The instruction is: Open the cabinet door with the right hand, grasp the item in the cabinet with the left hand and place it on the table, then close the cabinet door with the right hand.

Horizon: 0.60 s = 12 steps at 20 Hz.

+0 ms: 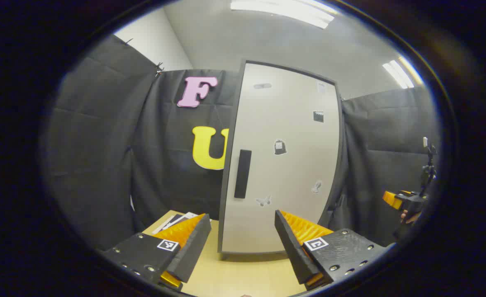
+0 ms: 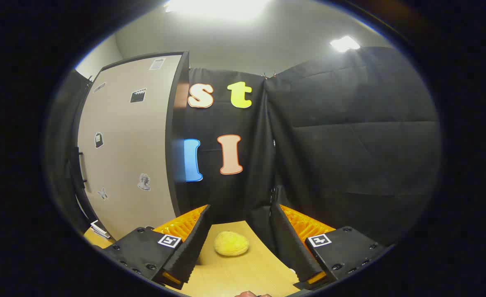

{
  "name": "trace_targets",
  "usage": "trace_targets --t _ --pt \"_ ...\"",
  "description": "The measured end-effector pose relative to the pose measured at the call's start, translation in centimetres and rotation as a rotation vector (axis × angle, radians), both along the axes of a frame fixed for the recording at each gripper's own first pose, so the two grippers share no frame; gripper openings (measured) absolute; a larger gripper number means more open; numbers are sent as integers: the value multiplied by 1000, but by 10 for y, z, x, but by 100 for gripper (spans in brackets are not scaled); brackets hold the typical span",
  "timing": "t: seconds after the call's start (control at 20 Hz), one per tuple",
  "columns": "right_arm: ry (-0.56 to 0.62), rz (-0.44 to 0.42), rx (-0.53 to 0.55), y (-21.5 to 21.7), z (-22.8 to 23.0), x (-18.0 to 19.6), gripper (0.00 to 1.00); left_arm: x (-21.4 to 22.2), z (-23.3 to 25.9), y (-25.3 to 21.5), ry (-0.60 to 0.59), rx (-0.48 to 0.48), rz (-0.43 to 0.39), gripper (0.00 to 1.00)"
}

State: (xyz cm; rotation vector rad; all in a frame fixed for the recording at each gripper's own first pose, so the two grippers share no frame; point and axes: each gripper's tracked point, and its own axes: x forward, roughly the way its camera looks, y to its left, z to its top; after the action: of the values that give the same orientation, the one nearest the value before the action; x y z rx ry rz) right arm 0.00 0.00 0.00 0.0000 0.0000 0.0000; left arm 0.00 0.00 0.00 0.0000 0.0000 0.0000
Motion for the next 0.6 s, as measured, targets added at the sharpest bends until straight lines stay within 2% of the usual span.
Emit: trace_targets --t 0.1,0.2,0.3,0.4,0.45,0.5,0.6 --pt "-1 53 -15 -1 -3 2 95 -10 -1 -1 -10 36 64 92" --pt "-8 102 -21 0 -7 2 95 -20 -9 -16 -10 -3 88 92" --pt "0 150 -10 5 -16 1 92 -24 -18 -29 5 -35 79 93" --pt "20 173 -8 10 -28 -5 95 -30 -24 -30 20 -3 92 92" --pt "30 176 -11 12 -32 -6 92 -32 -25 -29 23 20 98 92" --pt "43 184 -10 17 -36 -7 95 -32 -26 -27 24 37 103 94" --pt "68 196 -3 30 -41 -11 95 -26 -29 -22 20 53 94 92"
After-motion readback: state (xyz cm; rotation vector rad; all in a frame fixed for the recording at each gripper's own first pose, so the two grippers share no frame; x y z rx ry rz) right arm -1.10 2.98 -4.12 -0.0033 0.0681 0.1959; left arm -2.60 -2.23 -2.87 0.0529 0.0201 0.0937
